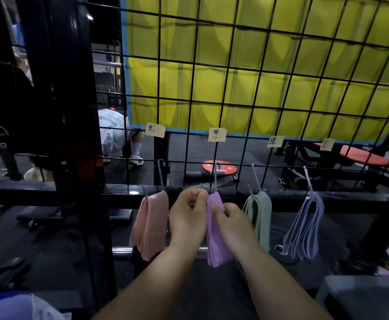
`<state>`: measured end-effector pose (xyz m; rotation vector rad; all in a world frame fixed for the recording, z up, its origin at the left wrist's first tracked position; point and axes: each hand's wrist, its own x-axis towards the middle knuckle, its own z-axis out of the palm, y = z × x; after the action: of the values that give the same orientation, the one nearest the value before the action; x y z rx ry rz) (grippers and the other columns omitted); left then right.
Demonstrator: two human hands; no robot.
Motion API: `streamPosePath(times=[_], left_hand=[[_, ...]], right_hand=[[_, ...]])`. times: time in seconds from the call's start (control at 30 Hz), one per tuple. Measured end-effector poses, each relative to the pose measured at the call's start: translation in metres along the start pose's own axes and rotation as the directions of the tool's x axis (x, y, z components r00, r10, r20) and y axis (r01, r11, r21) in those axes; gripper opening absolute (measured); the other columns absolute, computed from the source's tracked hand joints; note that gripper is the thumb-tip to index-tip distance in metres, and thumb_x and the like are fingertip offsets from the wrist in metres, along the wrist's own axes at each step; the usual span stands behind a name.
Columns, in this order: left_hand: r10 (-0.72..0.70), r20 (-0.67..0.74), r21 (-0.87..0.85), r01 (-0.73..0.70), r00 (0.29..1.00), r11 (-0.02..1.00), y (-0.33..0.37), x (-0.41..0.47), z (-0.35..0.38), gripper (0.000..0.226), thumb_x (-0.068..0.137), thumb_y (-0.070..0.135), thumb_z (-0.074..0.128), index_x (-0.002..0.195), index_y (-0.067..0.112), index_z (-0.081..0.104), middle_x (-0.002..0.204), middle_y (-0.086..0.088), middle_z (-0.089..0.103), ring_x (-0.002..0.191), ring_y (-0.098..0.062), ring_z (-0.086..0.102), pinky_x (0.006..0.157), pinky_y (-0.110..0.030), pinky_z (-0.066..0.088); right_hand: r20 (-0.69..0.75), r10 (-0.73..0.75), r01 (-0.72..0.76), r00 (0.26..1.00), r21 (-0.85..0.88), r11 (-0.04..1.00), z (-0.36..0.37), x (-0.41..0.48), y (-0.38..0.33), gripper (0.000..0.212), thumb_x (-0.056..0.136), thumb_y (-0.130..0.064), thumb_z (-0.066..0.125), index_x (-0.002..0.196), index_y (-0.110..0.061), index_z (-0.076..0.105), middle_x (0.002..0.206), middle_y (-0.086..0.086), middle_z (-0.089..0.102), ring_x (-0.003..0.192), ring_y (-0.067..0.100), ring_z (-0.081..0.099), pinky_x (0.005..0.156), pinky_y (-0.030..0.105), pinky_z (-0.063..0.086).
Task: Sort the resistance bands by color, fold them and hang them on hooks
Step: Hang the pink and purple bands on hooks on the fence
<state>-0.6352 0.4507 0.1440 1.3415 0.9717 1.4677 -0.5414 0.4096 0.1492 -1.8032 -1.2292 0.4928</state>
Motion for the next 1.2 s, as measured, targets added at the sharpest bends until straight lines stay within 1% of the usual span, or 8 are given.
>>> streamPosePath(times=[0.17,0.33,0.5,0.57,0.83,0.97,1.03,1.2], left_hand=[[0.070,-0.028,0.060,-0.068,0.997,0.996,-0.002,-0.003,0.000,0.007,0.095,0.023,0.058,0.088,0.025,0.059,0.084,0.008,0.065,0.074,0.007,0.057,0.066,-0.007,0.041],[0.084,0.076,0.120,-0.093,0.994,0.989,-0.018,-0.016,0.003,0.009,0.093,0.029,0.060,0.095,0.028,0.051,0.091,0.009,0.061,0.079,0.004,0.057,0.065,-0.005,0.041],[0.097,0.100,0.215,-0.117,0.990,0.969,-0.039,-0.024,0.008,0.021,0.100,0.029,0.045,0.079,0.025,0.046,0.076,0.006,0.055,0.069,-0.008,0.051,0.062,-0.022,0.041],[0.104,0.090,0.236,-0.122,0.991,0.964,-0.042,-0.026,0.010,0.025,0.102,0.026,0.041,0.076,0.026,0.044,0.074,0.008,0.052,0.067,-0.003,0.049,0.060,-0.021,0.037],[0.135,0.086,0.263,-0.153,0.987,0.953,-0.048,-0.026,0.013,0.031,0.103,0.027,0.037,0.073,0.021,0.041,0.071,0.006,0.048,0.064,-0.008,0.045,0.060,-0.025,0.036],[0.134,0.099,0.264,-0.156,0.986,0.952,-0.062,-0.034,0.013,0.023,0.102,0.037,0.035,0.088,0.023,0.047,0.082,0.008,0.053,0.076,-0.005,0.052,0.065,-0.018,0.039],[0.140,0.092,0.254,-0.159,0.986,0.954,-0.071,-0.040,0.013,0.027,0.097,0.044,0.032,0.095,0.023,0.047,0.086,0.008,0.055,0.080,-0.008,0.056,0.068,-0.026,0.044],[0.128,0.107,0.285,-0.154,0.986,0.946,-0.085,-0.055,0.009,0.025,0.099,0.042,0.032,0.098,0.021,0.046,0.088,0.004,0.059,0.079,-0.014,0.059,0.068,-0.036,0.050]], right_hand=[[0.037,0.010,-0.011,0.999,0.020,1.000,0.007,-0.001,0.009,0.022,0.102,-0.038,0.041,0.092,-0.020,0.049,0.084,0.001,0.055,0.073,0.014,0.052,0.064,0.029,0.041],[0.032,-0.029,0.024,0.999,0.148,0.989,0.011,-0.005,0.017,0.024,0.101,-0.039,0.044,0.092,-0.017,0.053,0.087,0.002,0.062,0.078,0.016,0.059,0.067,0.030,0.045],[0.081,-0.074,0.054,0.994,0.230,0.972,0.014,-0.006,0.030,0.021,0.101,-0.040,0.045,0.101,-0.021,0.055,0.094,0.005,0.066,0.091,0.021,0.064,0.082,0.038,0.050],[0.101,-0.083,0.056,0.991,0.241,0.969,0.014,-0.007,0.035,0.020,0.102,-0.039,0.043,0.106,-0.023,0.054,0.098,0.005,0.066,0.096,0.021,0.064,0.086,0.039,0.050],[0.131,-0.113,0.084,0.985,0.208,0.974,0.013,-0.010,0.051,0.022,0.104,-0.036,0.037,0.110,-0.021,0.052,0.093,-0.004,0.061,0.086,0.010,0.059,0.074,0.024,0.047],[0.152,-0.111,0.080,0.982,0.195,0.977,0.016,-0.012,0.060,0.022,0.104,-0.036,0.038,0.098,-0.021,0.052,0.086,-0.001,0.058,0.080,0.011,0.057,0.076,0.029,0.048],[0.141,-0.121,0.092,0.982,0.196,0.976,0.019,-0.014,0.064,0.021,0.104,-0.033,0.039,0.089,-0.022,0.048,0.078,-0.003,0.054,0.067,0.002,0.052,0.065,0.020,0.045],[0.132,-0.137,0.113,0.982,0.171,0.979,0.023,-0.018,0.073,0.032,0.105,-0.030,0.038,0.095,-0.001,0.047,0.076,0.004,0.050,0.061,0.002,0.046,0.058,0.016,0.040]])
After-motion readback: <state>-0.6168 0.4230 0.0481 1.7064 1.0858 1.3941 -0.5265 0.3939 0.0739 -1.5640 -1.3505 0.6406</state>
